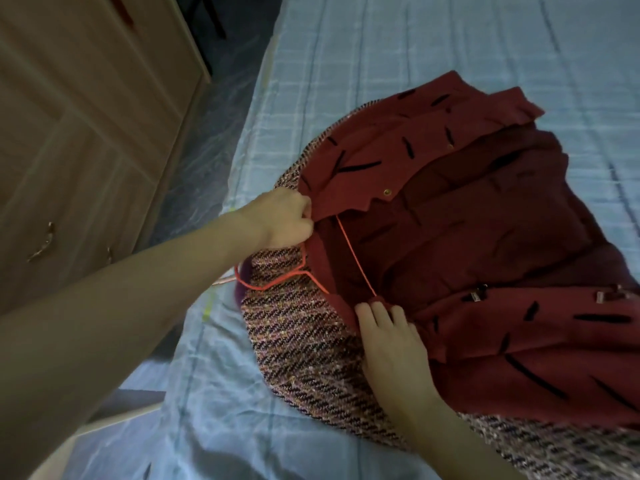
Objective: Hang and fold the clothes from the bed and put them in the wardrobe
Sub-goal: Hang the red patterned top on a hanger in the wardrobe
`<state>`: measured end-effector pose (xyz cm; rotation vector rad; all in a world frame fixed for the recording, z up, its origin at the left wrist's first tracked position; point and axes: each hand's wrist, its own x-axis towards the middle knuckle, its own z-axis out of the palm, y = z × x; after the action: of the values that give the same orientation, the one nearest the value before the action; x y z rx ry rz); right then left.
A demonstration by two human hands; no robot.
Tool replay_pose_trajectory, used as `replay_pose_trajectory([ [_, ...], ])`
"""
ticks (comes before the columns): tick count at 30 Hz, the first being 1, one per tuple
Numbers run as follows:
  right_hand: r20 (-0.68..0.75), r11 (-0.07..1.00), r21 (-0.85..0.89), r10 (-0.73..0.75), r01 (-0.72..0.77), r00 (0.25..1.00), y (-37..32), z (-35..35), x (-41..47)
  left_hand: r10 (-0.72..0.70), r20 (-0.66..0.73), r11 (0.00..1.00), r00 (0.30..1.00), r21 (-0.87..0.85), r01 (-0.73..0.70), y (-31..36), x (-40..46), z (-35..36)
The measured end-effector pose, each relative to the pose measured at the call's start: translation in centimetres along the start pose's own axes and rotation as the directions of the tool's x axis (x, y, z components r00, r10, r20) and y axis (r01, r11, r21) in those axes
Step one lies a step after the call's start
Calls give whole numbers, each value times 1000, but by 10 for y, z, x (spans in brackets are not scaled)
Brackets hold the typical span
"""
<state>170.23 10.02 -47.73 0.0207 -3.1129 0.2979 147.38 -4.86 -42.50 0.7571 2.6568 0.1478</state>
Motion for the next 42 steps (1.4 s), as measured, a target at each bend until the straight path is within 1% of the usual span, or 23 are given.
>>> replay_pose_trajectory([
  [2, 10, 1000, 22, 1, -1, 1000, 11, -11, -1, 123, 0, 984, 992, 128, -122, 1, -1, -8],
  [4, 19, 1000, 25, -7, 6, 1000, 22, -20, -7, 245, -52, 941, 968, 254, -224, 4, -3, -13],
  [6, 15, 999, 33, -6, 5, 1000, 31, -30, -15, 329, -74, 911, 942, 286, -296, 9, -1, -19],
  [7, 14, 999, 49, 3, -4, 1000, 37, -37, -18, 356, -52, 902, 933, 282, -328, 12, 1, -24],
  [9, 42, 996, 75, 42, -45, 998, 51, -52, -24, 397, 40, 877, 917, 279, -392, 21, 4, -40],
  [11, 80, 991, 77, 100, -106, 992, 68, -74, -29, 418, 66, 881, 906, 212, -422, 36, 4, -61],
  [13, 52, 977, 106, 182, -187, 982, 82, -106, -31, 411, -18, 911, 911, 32, -410, 55, 1, -90],
  [15, 2, 939, 230, 261, -254, 965, 93, -148, -28, 398, -120, 904, 910, -117, -411, 73, -2, -129],
  [16, -9, 918, 294, 279, -264, 960, 98, -171, -26, 401, -147, 895, 904, -150, -421, 81, -4, -151],
  [18, -60, 878, 400, 312, -264, 948, 108, -220, -18, 428, -163, 872, 889, -185, -453, 100, -12, -199],
  [20, -139, 869, 422, 342, -257, 929, 119, -272, -8, 457, -177, 841, 872, -234, -488, 119, -27, -250],
  [21, -174, 875, 406, 356, -263, 918, 124, -300, -2, 477, -189, 832, 858, -216, -510, 127, -35, -276],
  [23, -233, 883, 373, 385, -284, 893, 133, -356, 7, 522, -173, 838, 835, -80, -540, 144, -54, -329],
  [24, -267, 898, 338, 380, -283, 886, 137, -385, 12, 530, -145, 844, 835, -10, -537, 150, -64, -356],
  [26, -334, 949, 201, 299, -243, 894, 145, -443, 22, 542, -144, 840, 828, 97, -533, 160, -88, -405],
  [28, -388, 971, 90, 241, -223, 890, 146, -500, 31, 574, -229, 819, 786, 150, -554, 170, -115, -451],
  [31, -459, 969, 23, 228, -245, 859, 129, -574, 40, 569, -377, 819, 731, 179, -545, 187, -157, -507],
  [32, -467, 972, 28, 219, -233, 857, 120, -594, 42, 554, -422, 828, 718, 191, -527, 192, -169, -522],
  [34, -507, 982, 106, 187, -154, 841, 102, -624, 49, 540, -515, 836, 666, 239, -493, 203, -191, -546],
  [37, -592, 980, 158, 189, -118, 783, 80, -656, 60, 516, -624, 851, 587, 295, -434, 212, -223, -580],
  [38, -613, 982, 153, 181, -109, 769, 72, -665, 64, 509, -639, 858, 577, 323, -399, 213, -233, -591],
  [40, -635, 990, 128, 134, -67, 761, 55, -680, 69, 498, -635, 867, 590, 382, -320, 212, -253, -610],
  [42, -639, 993, 118, 84, -10, 765, 38, -690, 74, 479, -619, 875, 622, 397, -278, 211, -275, -622],
])
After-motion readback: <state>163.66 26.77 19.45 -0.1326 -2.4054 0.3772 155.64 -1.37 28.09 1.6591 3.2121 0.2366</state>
